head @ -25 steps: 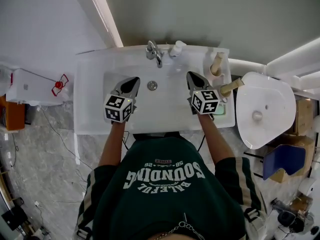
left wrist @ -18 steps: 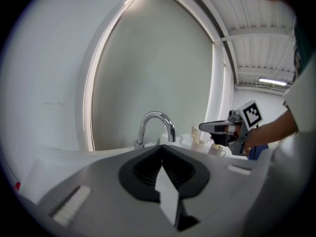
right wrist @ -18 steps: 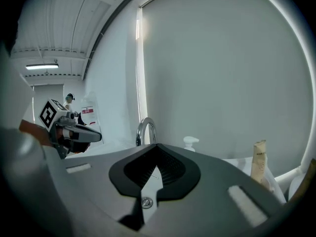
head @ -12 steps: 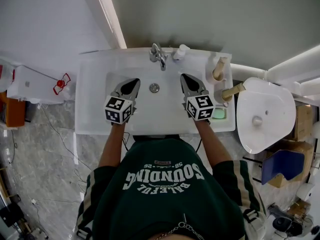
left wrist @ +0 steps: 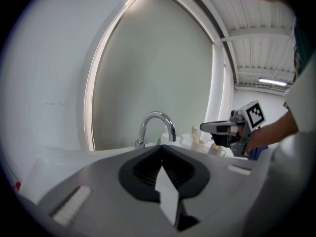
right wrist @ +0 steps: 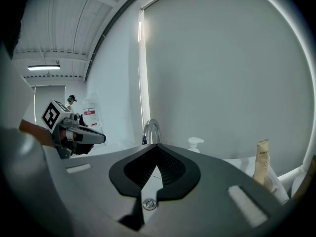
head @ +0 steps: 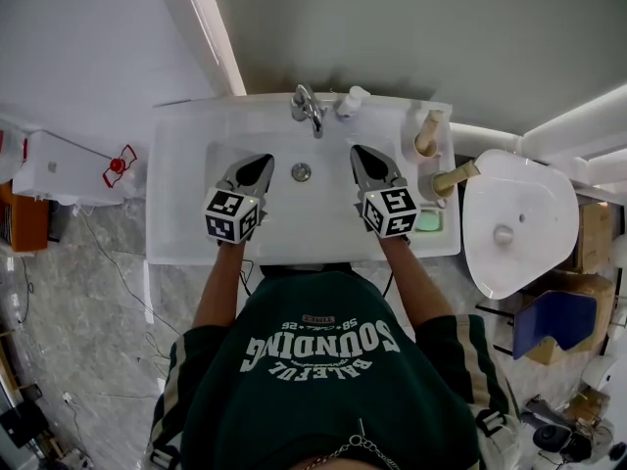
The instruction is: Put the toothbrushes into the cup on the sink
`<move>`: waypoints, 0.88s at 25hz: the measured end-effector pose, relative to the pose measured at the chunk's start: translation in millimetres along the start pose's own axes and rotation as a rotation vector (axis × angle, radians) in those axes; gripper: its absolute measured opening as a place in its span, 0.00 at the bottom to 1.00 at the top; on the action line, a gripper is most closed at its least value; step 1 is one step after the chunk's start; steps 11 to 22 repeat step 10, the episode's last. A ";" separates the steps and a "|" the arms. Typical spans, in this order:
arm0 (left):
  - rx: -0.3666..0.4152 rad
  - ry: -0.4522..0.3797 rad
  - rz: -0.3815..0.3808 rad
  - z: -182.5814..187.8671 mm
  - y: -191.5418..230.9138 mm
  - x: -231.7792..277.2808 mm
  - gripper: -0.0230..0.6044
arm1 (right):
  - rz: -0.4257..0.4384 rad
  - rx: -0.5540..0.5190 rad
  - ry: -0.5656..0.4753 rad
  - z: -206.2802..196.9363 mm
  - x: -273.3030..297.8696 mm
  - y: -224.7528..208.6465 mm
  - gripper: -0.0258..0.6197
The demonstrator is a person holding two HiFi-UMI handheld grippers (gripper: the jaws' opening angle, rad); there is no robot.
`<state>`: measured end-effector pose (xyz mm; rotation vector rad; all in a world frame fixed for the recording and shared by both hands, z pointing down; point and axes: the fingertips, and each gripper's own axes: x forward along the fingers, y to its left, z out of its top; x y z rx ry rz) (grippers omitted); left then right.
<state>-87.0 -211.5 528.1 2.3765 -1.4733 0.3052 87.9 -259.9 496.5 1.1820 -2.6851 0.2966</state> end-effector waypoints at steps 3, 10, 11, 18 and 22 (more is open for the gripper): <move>0.000 0.002 -0.002 0.2 -1.2 0.0 0.12 | -0.003 0.004 0.001 0.0 -1.9 -1.0 0.04; -0.002 0.002 -0.005 -1.2 -1.8 1.1 0.12 | -0.005 0.003 0.000 -0.1 -1.6 -1.3 0.04; -0.002 0.002 -0.005 -1.2 -1.8 1.1 0.12 | -0.005 0.003 0.000 -0.1 -1.6 -1.3 0.04; -0.002 0.002 -0.005 -1.2 -1.8 1.1 0.12 | -0.005 0.003 0.000 -0.1 -1.6 -1.3 0.04; -0.002 0.002 -0.005 -1.2 -1.8 1.1 0.12 | -0.005 0.003 0.000 -0.1 -1.6 -1.3 0.04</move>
